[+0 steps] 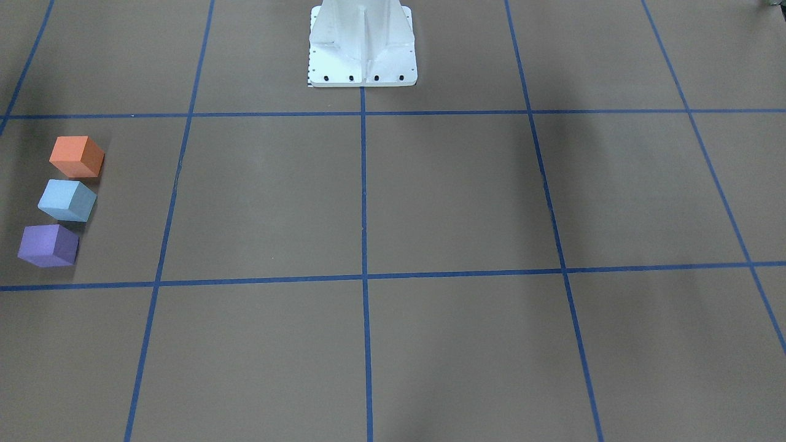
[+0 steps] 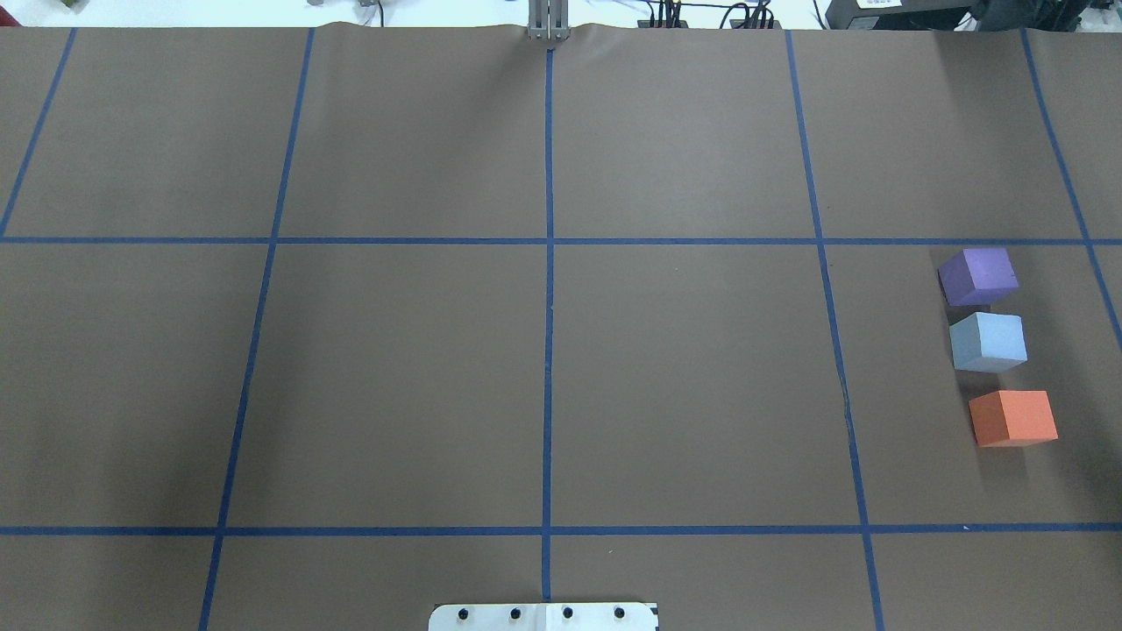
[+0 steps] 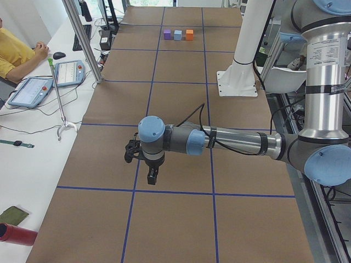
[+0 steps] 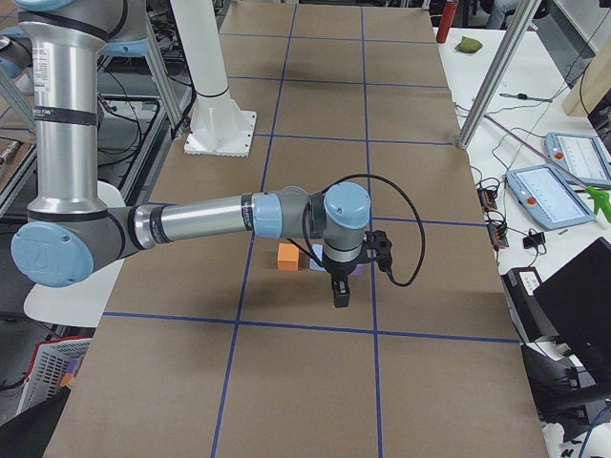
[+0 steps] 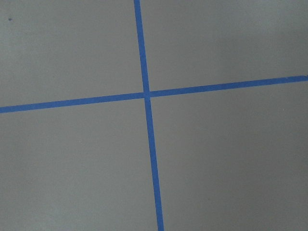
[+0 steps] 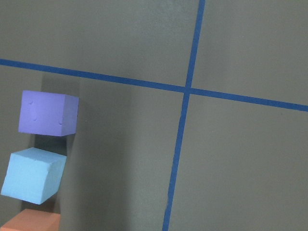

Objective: Place blue block between orange and purple blocks

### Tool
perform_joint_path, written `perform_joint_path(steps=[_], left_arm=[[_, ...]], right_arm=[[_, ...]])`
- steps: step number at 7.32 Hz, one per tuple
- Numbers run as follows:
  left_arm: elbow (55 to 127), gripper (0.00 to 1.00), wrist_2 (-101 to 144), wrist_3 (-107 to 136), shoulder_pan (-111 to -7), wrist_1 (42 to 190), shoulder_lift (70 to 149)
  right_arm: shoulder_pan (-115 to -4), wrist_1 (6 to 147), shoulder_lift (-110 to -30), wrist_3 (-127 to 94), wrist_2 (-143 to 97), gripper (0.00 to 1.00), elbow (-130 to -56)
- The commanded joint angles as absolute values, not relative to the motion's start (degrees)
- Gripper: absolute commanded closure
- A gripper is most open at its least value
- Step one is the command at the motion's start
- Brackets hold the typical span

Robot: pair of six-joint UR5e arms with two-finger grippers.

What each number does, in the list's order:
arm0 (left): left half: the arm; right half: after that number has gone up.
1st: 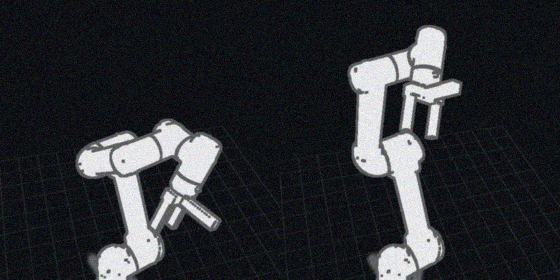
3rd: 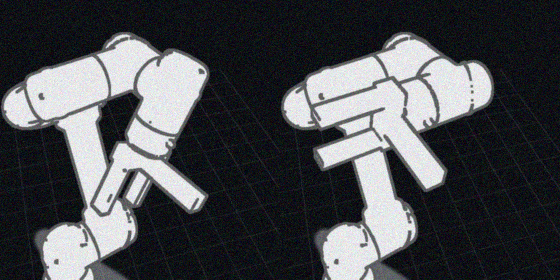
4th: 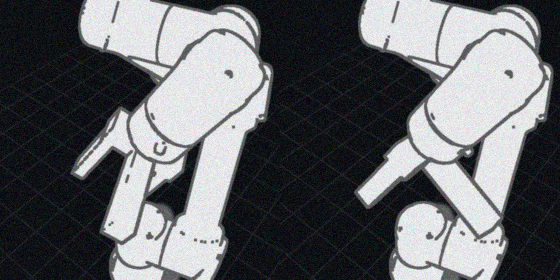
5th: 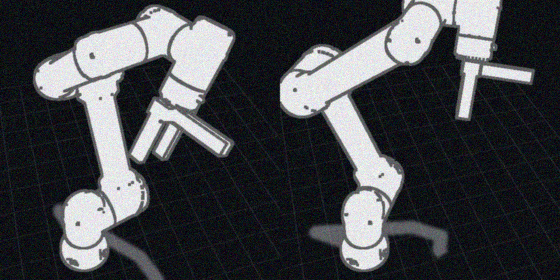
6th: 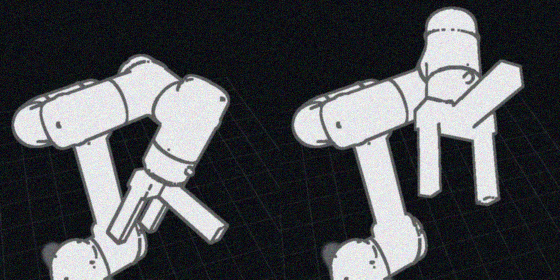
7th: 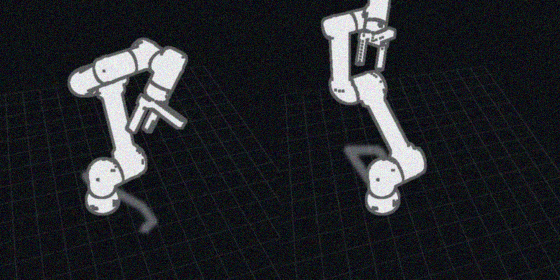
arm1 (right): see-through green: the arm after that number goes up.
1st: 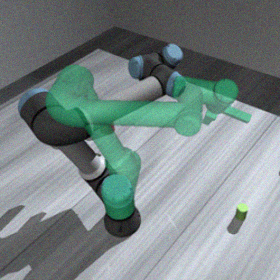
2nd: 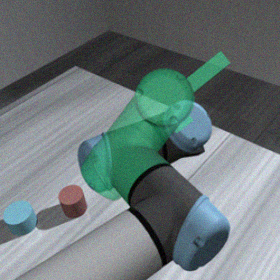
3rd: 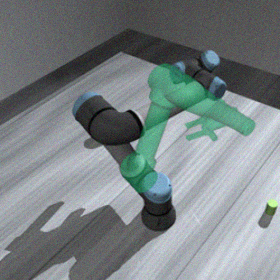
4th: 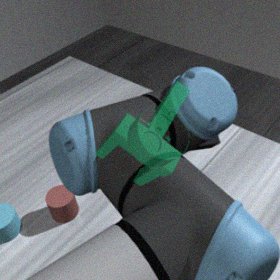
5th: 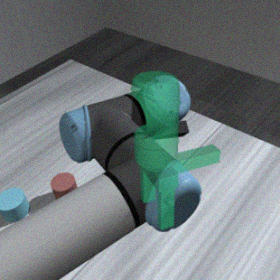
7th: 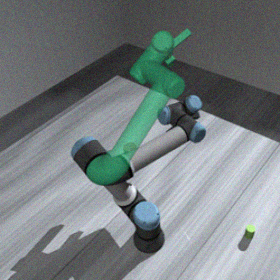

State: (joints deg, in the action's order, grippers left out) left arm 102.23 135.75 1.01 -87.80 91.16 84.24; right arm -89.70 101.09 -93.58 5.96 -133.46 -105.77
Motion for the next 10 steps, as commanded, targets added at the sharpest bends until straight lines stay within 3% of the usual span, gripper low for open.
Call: perform_joint_path(steps=[1,10], left_arm=[[103.5,0.00,135.8,1.4,-87.9,90.4,84.8],[103.5,0.00,133.9,1.2,-87.7,91.0,85.5]], right_arm=[[-90.4,105.9,-94.1,6.0,-133.5,0.00,-109.2],[-89.2,105.3,-89.6,5.3,-137.6,0.00,-108.7]])
